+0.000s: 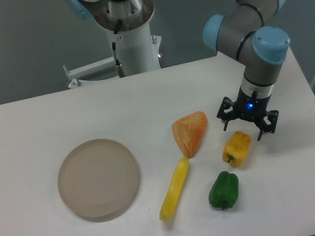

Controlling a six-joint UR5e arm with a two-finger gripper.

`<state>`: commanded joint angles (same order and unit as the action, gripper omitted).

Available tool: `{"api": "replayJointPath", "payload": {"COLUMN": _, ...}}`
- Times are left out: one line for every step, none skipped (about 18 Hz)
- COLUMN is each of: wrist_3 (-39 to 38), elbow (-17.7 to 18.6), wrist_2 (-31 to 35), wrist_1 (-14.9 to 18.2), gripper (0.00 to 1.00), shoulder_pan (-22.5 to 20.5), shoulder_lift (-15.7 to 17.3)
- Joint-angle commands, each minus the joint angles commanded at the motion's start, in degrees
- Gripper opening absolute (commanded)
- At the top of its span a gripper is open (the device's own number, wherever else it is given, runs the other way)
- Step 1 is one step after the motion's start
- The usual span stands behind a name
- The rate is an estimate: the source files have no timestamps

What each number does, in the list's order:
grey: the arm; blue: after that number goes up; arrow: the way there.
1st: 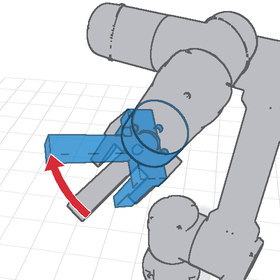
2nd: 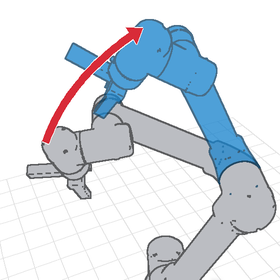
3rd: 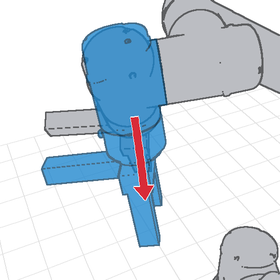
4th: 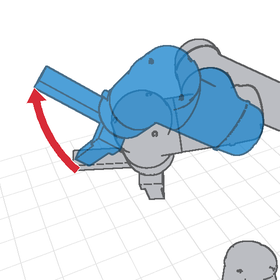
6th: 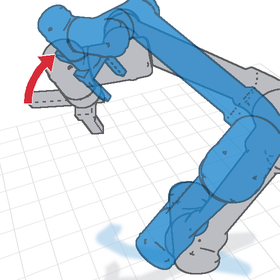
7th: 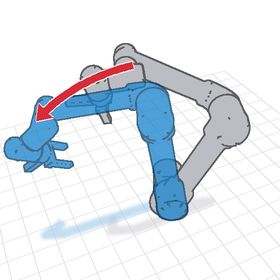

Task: Pick up the yellow pepper from the table
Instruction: 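Lower the open gripper down over the yellow bell pepper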

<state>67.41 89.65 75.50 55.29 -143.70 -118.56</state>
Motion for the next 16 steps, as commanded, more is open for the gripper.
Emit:
{"api": "replayJointPath", "payload": {"wrist_3": -0.2, "elbow": 0.0, "wrist_2": 0.0, "wrist_1": -0.6, "gripper": 1.0, "shoulder_pan": 0.0, "shoulder_lift": 0.0}}
{"api": "replayJointPath", "payload": {"wrist_3": -0.3, "elbow": -0.2, "wrist_2": 0.0, "wrist_1": -0.7, "gripper": 1.0, "shoulder_pan": 0.1, "shoulder_lift": -0.1}}
{"api": "replayJointPath", "payload": {"wrist_3": -0.3, "elbow": -0.3, "wrist_2": 0.0, "wrist_1": -0.8, "gripper": 1.0, "shoulder_pan": 0.1, "shoulder_lift": -0.2}}
{"api": "replayJointPath", "payload": {"wrist_3": -0.3, "elbow": -0.5, "wrist_2": 0.0, "wrist_1": -0.8, "gripper": 1.0, "shoulder_pan": 0.0, "shoulder_lift": -0.3}}
{"api": "replayJointPath", "payload": {"wrist_3": -0.2, "elbow": -0.4, "wrist_2": 0.1, "wrist_1": -0.8, "gripper": 1.0, "shoulder_pan": 0.0, "shoulder_lift": -0.4}}
{"api": "replayJointPath", "payload": {"wrist_3": -0.3, "elbow": -0.2, "wrist_2": 0.2, "wrist_1": -0.9, "gripper": 1.0, "shoulder_pan": 0.0, "shoulder_lift": -0.4}}
{"api": "replayJointPath", "payload": {"wrist_3": -0.4, "elbow": -0.1, "wrist_2": 0.2, "wrist_1": -1.0, "gripper": 1.0, "shoulder_pan": 0.0, "shoulder_lift": -0.4}}
{"api": "replayJointPath", "payload": {"wrist_3": -0.4, "elbow": 0.0, "wrist_2": 0.3, "wrist_1": -1.0, "gripper": 1.0, "shoulder_pan": 0.1, "shoulder_lift": -0.4}}
{"api": "replayJointPath", "payload": {"wrist_3": -0.4, "elbow": 0.1, "wrist_2": 0.3, "wrist_1": -1.2, "gripper": 1.0, "shoulder_pan": 0.1, "shoulder_lift": -0.5}}
{"api": "replayJointPath", "payload": {"wrist_3": -0.4, "elbow": 0.3, "wrist_2": 0.3, "wrist_1": -1.3, "gripper": 1.0, "shoulder_pan": 0.3, "shoulder_lift": -0.7}}
{"api": "replayJointPath", "payload": {"wrist_3": -0.4, "elbow": 0.3, "wrist_2": 0.3, "wrist_1": -1.3, "gripper": 1.0, "shoulder_pan": 0.7, "shoulder_lift": -0.7}}
{"api": "replayJointPath", "payload": {"wrist_3": -0.5, "elbow": 0.3, "wrist_2": 0.3, "wrist_1": -1.3, "gripper": 1.0, "shoulder_pan": 0.9, "shoulder_lift": -0.7}}
{"api": "replayJointPath", "payload": {"wrist_3": -1.0, "elbow": 0.3, "wrist_2": 0.3, "wrist_1": -1.3, "gripper": 1.0, "shoulder_pan": 0.9, "shoulder_lift": -0.7}}
{"api": "replayJointPath", "payload": {"wrist_3": -1.1, "elbow": 0.3, "wrist_2": 0.3, "wrist_1": -1.6, "gripper": 1.0, "shoulder_pan": 0.9, "shoulder_lift": -0.7}}
{"api": "replayJointPath", "payload": {"wrist_3": -1.1, "elbow": 0.3, "wrist_2": 0.4, "wrist_1": -2.3, "gripper": 1.0, "shoulder_pan": 0.9, "shoulder_lift": -0.8}}
{"api": "replayJointPath", "payload": {"wrist_3": -0.9, "elbow": 0.3, "wrist_2": 0.4, "wrist_1": -3.0, "gripper": 0.94, "shoulder_pan": 0.9, "shoulder_lift": -0.9}}
